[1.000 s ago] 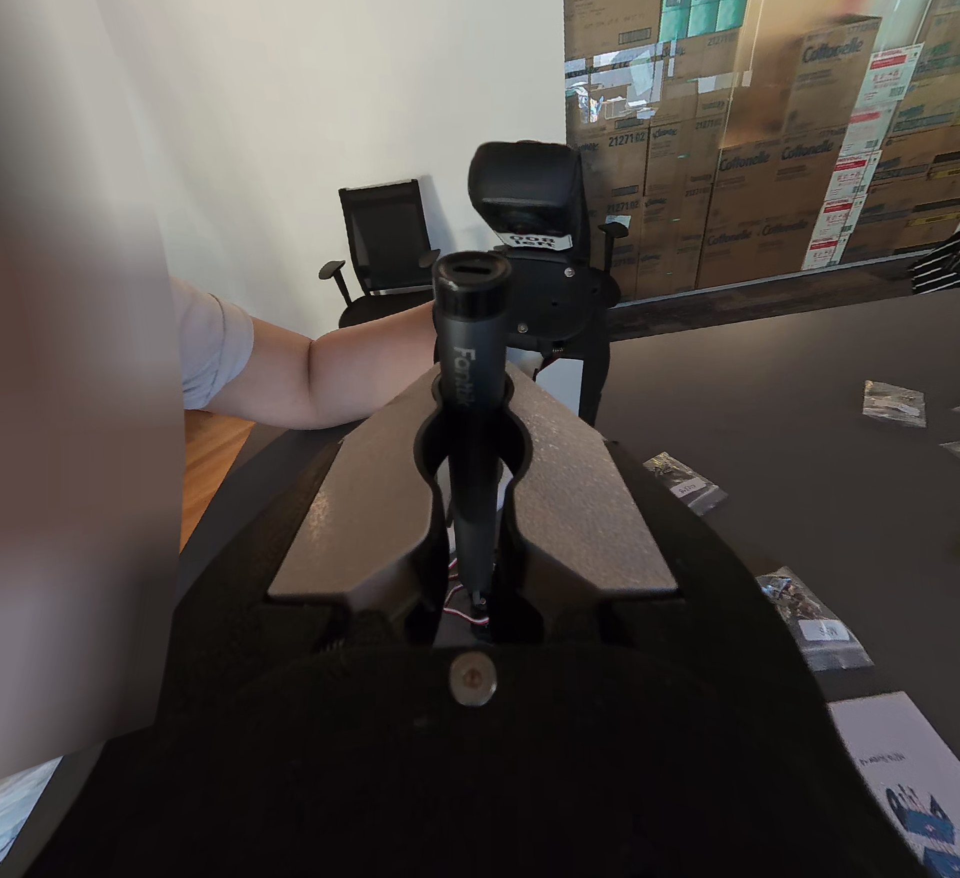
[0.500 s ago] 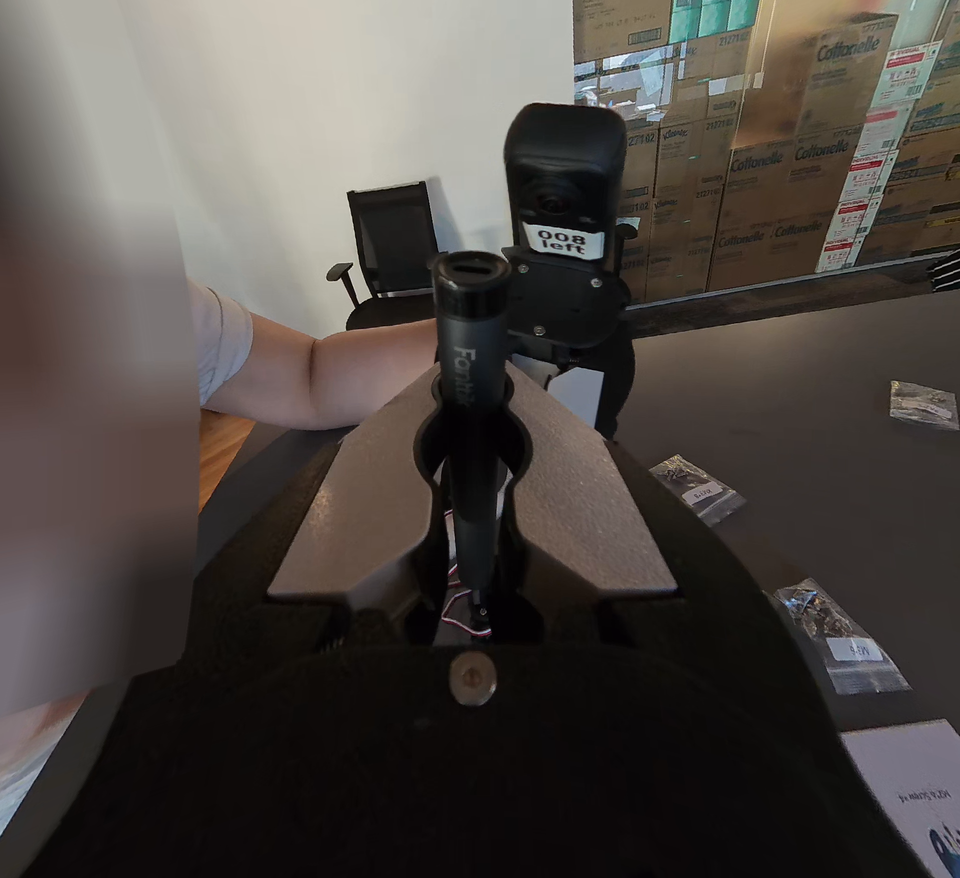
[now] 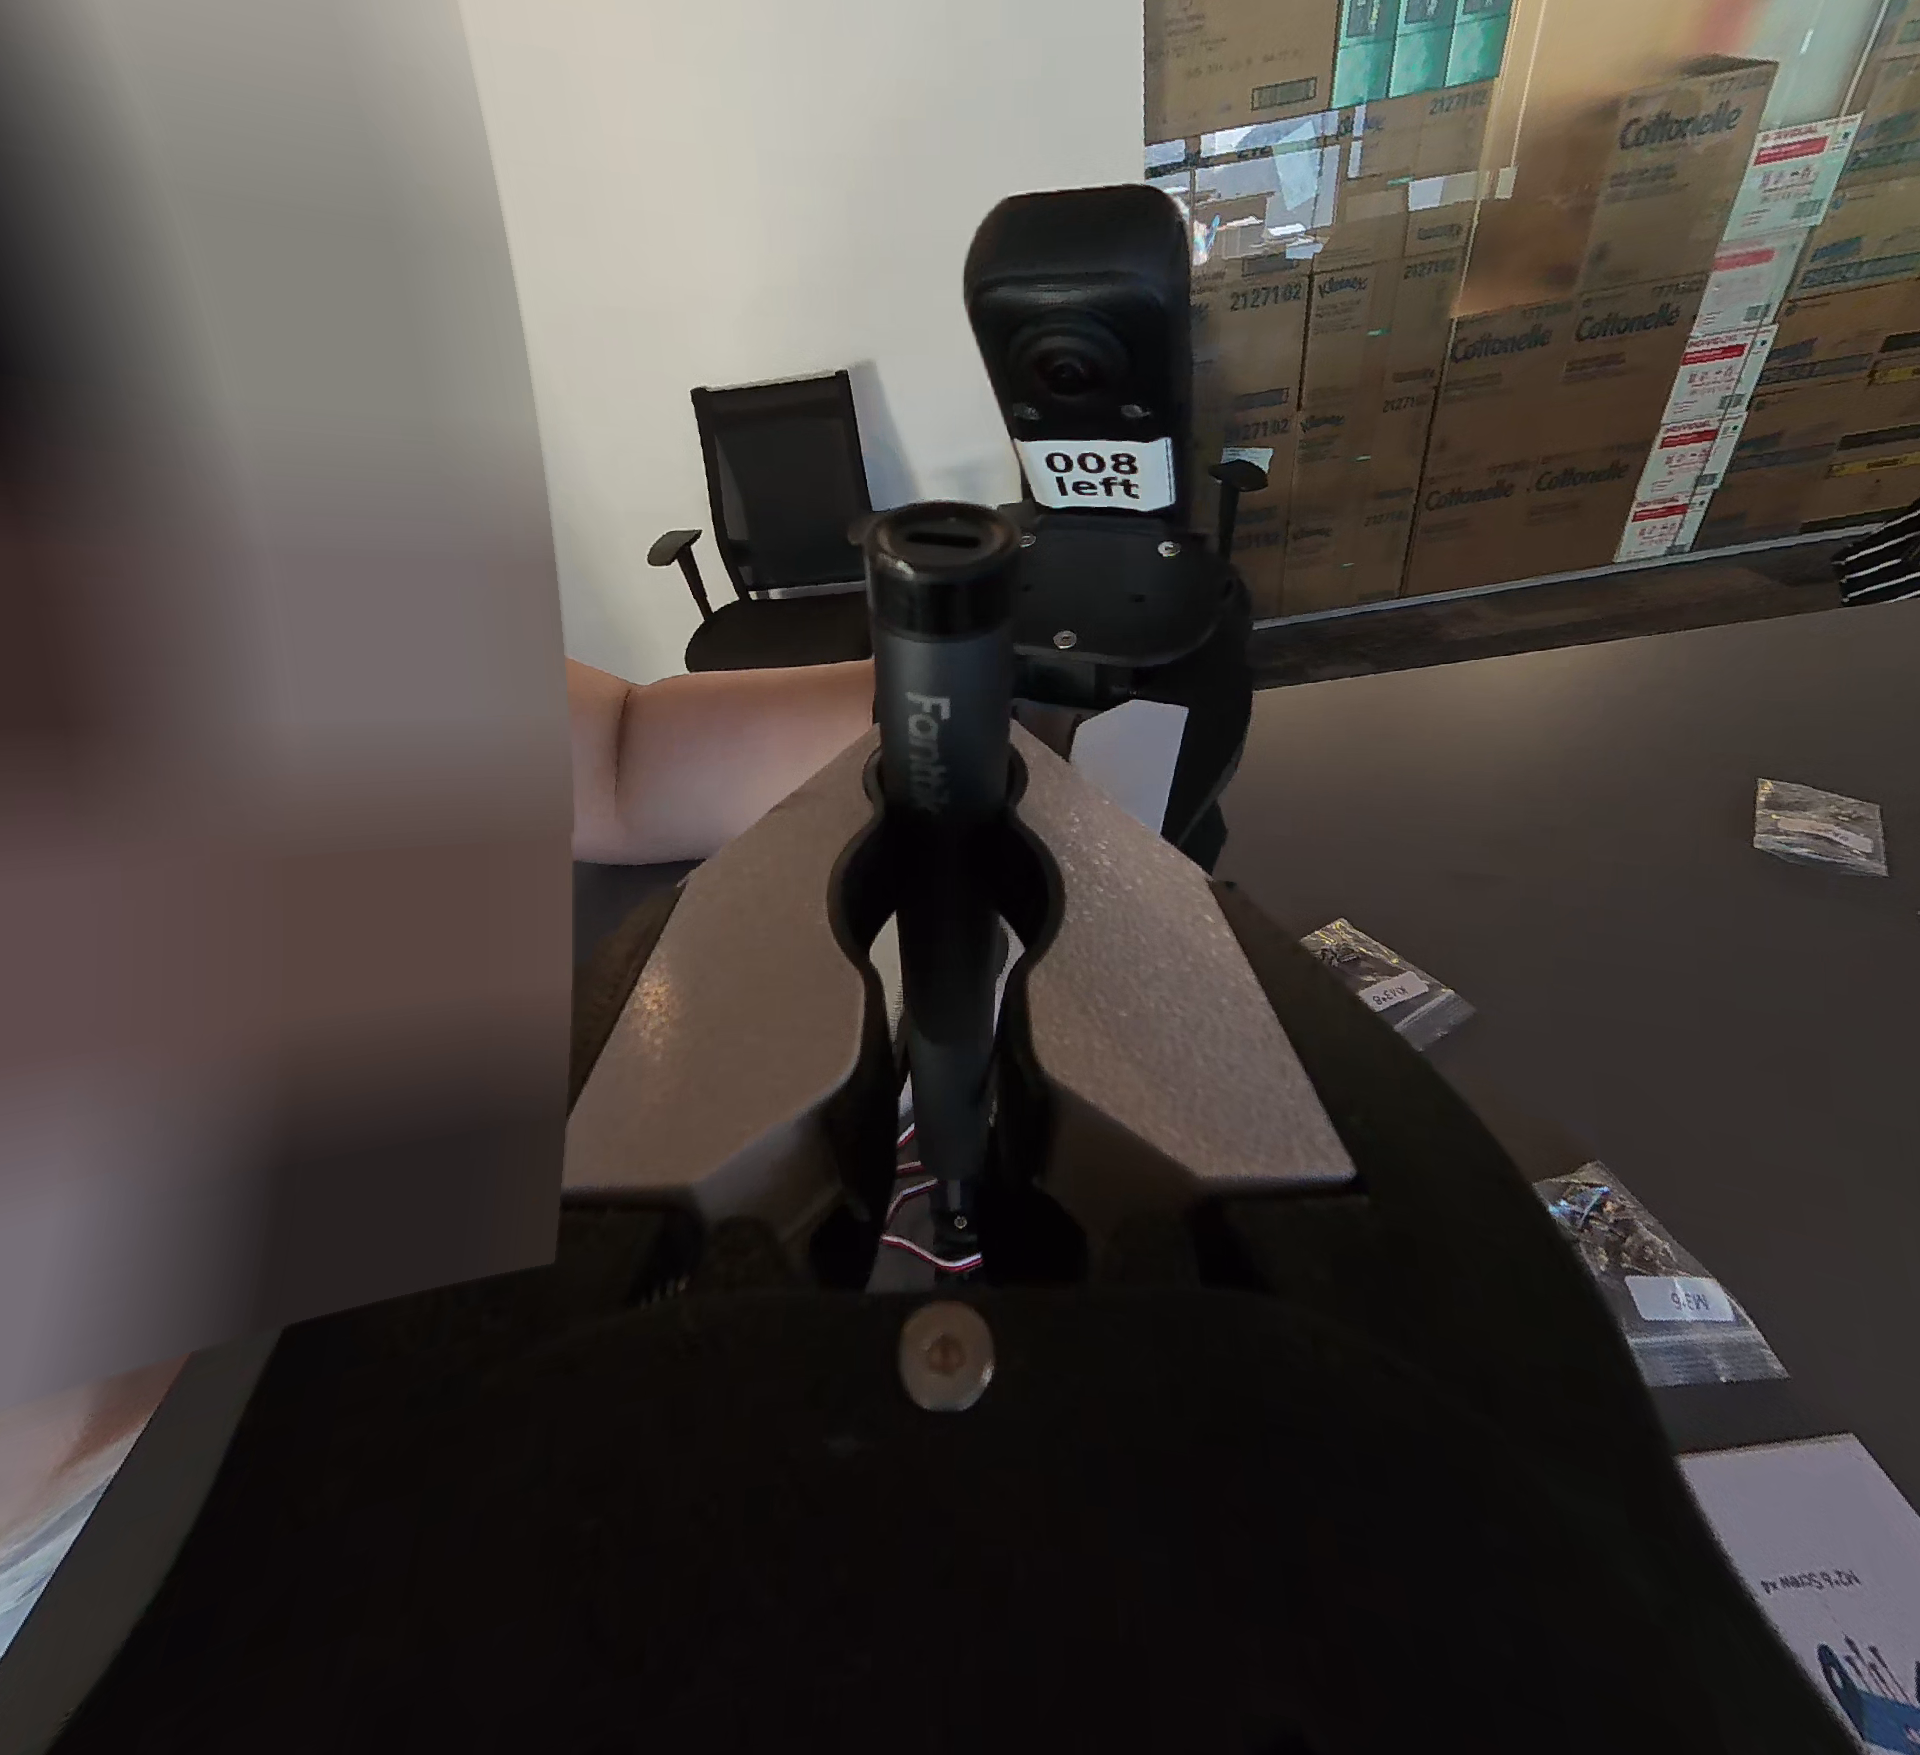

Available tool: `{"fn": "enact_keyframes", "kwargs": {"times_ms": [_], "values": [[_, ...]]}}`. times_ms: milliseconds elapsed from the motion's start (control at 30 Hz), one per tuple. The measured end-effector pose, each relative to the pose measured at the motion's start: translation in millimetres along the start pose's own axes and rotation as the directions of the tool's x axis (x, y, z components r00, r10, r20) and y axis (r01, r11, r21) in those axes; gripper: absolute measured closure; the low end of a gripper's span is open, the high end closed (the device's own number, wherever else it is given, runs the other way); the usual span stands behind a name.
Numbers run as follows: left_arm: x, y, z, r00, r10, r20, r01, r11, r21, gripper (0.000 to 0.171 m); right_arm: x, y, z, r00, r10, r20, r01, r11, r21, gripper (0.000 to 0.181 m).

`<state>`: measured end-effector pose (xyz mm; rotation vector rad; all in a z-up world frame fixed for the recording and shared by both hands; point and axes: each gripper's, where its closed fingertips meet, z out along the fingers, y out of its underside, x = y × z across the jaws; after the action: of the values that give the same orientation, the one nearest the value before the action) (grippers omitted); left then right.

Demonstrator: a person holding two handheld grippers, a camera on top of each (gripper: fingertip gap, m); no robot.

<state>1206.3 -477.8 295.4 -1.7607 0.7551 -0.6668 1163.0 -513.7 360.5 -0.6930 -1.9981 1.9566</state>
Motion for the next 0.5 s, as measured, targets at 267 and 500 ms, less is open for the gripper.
{"fn": "enact_keyframes", "kwargs": {"times_ms": [267, 500], "values": [[-0.1, 4.2, 0.1, 1.000, -0.010, -0.009, 0.010, 1.000, -0.008, 0.156, 1.6, 4.6, 1.8, 1.000, 0.011, 0.005, -0.011, 1.000, -0.013, 0.171], [-0.1, 5.4, -0.2, 1.000, -0.010, -0.009, 0.009, 1.000, -0.014, 0.156, 2.2, 6.3, 2.5, 1.000, 0.013, 0.004, -0.012, 1.000, -0.019, 0.171]]}}
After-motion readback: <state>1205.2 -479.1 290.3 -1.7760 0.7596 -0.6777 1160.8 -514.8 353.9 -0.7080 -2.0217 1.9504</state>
